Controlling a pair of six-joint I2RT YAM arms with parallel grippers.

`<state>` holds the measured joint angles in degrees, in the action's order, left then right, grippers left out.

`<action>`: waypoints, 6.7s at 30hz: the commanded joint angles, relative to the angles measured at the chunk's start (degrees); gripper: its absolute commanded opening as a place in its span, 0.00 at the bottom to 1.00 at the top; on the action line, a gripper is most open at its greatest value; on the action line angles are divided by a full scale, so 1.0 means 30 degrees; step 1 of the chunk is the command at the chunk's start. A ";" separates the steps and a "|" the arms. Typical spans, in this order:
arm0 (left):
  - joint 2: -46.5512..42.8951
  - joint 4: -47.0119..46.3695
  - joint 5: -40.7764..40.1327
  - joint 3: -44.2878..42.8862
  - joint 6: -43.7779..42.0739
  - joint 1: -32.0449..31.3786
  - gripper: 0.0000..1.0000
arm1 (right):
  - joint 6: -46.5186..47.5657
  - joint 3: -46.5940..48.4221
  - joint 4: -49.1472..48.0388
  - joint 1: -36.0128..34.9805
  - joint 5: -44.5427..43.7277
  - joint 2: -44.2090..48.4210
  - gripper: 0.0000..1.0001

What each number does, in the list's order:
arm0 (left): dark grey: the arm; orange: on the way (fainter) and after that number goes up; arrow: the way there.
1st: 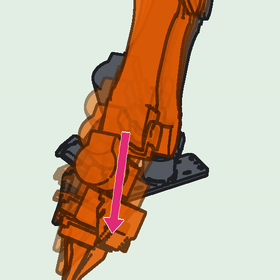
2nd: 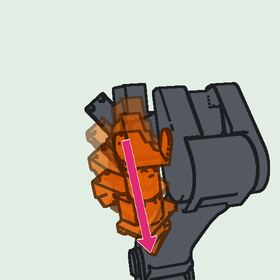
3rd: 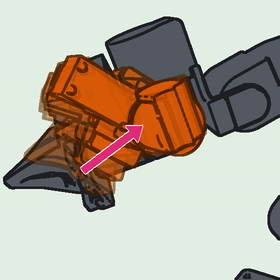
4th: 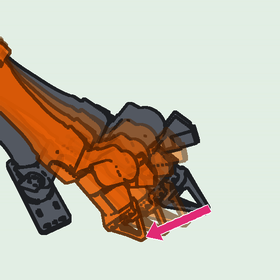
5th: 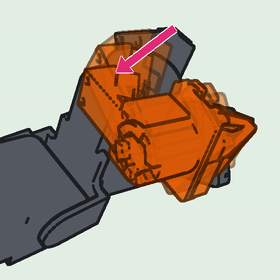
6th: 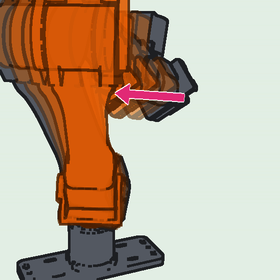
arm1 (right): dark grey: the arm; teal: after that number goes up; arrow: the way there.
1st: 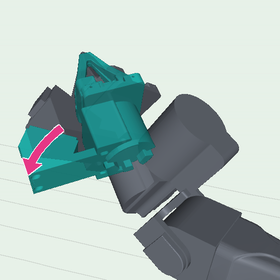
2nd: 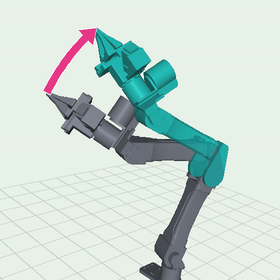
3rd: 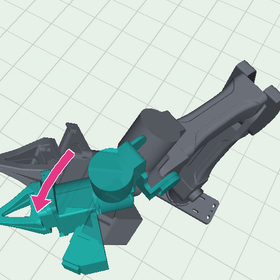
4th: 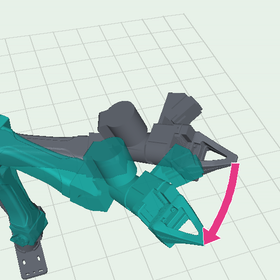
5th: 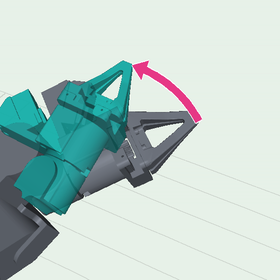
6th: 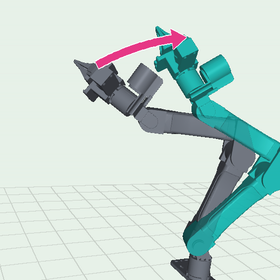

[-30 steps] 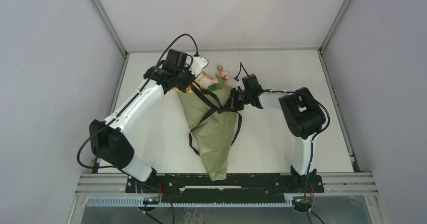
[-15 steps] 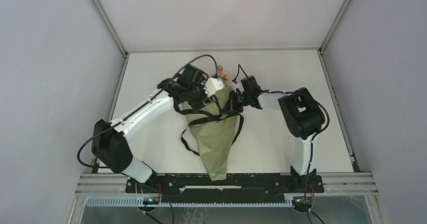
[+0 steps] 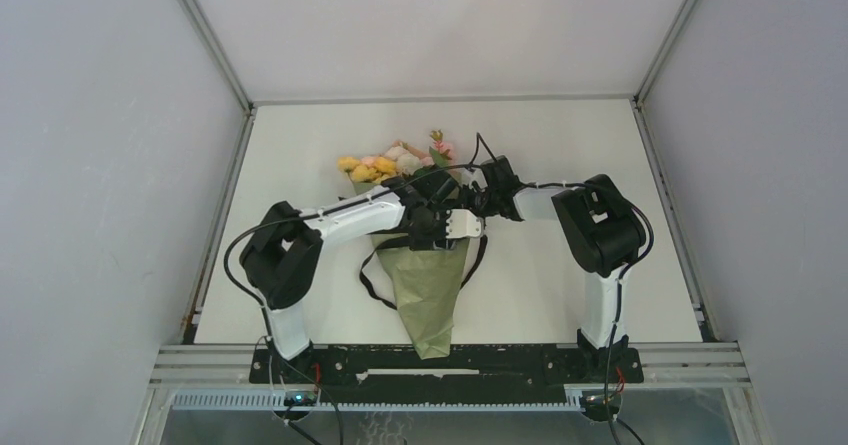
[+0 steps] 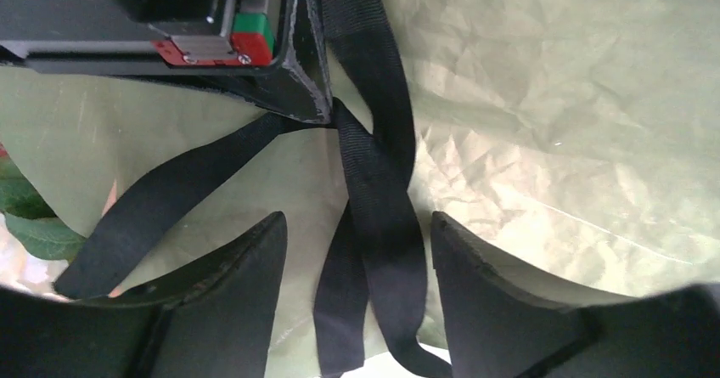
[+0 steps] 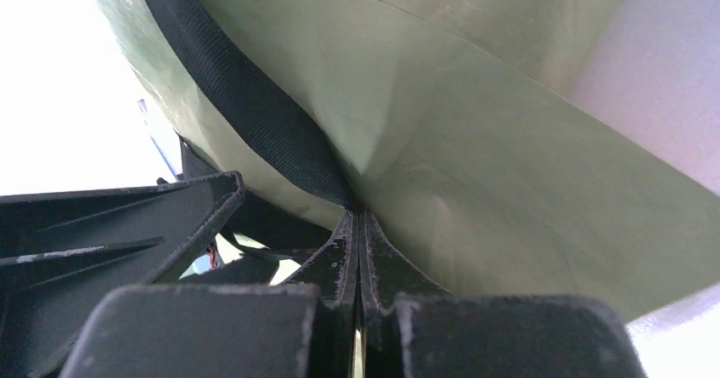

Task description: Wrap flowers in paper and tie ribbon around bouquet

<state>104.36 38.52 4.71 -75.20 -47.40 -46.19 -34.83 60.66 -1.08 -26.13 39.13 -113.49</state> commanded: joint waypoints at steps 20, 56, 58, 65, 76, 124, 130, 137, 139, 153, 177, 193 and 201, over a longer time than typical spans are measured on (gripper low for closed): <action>-0.2779 -0.0898 -0.0878 -0.1315 0.2858 0.0137 0.00 | 0.1344 -0.0535 -0.0027 0.0414 0.1683 0.0907 0.01; -0.0919 -0.0424 0.4846 -0.3592 0.9561 0.3137 0.00 | 0.2078 -0.0555 0.1108 0.3718 0.2768 0.3835 0.28; -0.1187 -0.0336 0.4798 -0.3627 0.9304 0.3124 0.00 | 0.2123 0.0423 0.1428 0.3137 0.2114 0.3182 0.26; -0.1284 0.0010 0.4989 -0.4303 0.9224 0.3148 0.00 | 0.2312 0.2978 0.2353 0.1420 0.1484 0.0300 0.19; -0.0484 0.0108 0.5326 -0.5091 0.9660 0.3141 0.00 | 0.6246 0.3187 0.5574 -0.0377 0.5961 -0.0348 0.10; 0.2841 -0.1617 0.3842 -0.3615 1.0384 0.3138 0.00 | -0.2872 -0.4452 0.1448 -0.2222 -0.9758 0.8251 0.47; 0.2780 -0.1650 0.3870 -0.3469 1.0379 0.3142 0.00 | -0.2951 -0.4440 0.0902 -0.2336 -0.9703 0.6893 0.47; 0.2468 -0.0693 0.4395 -0.3746 1.0101 0.3129 0.02 | -0.2804 -0.4405 -0.0002 -0.1997 -0.9475 0.5755 0.05; 0.2037 0.0640 0.4589 -0.4168 0.9565 0.3160 0.25 | -0.2532 -0.4403 0.0149 -0.1777 -0.9407 0.5775 0.00; -0.5144 -0.0398 0.3660 0.3734 0.1420 0.8358 0.66 | -0.1076 -0.4401 0.0108 -0.1267 -0.7468 0.5620 0.00; -0.3252 -0.1196 0.1614 0.4556 -0.0318 0.8023 0.00 | 0.0525 -0.4401 0.1717 -0.0971 -0.5970 0.7456 0.00; -0.6038 -0.1269 0.1036 0.4364 0.5196 0.8517 0.00 | 0.5199 -0.3573 0.6004 -0.2232 -0.2211 1.1306 0.00; -0.6029 -0.0678 0.0392 0.3258 0.7241 0.8425 0.00 | 0.4782 -0.2606 0.4732 -0.2419 -0.1062 1.1400 0.00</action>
<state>87.72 35.68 7.42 -60.47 -30.94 -20.75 -21.71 48.75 15.84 -32.75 33.47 -79.72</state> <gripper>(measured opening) 0.005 0.007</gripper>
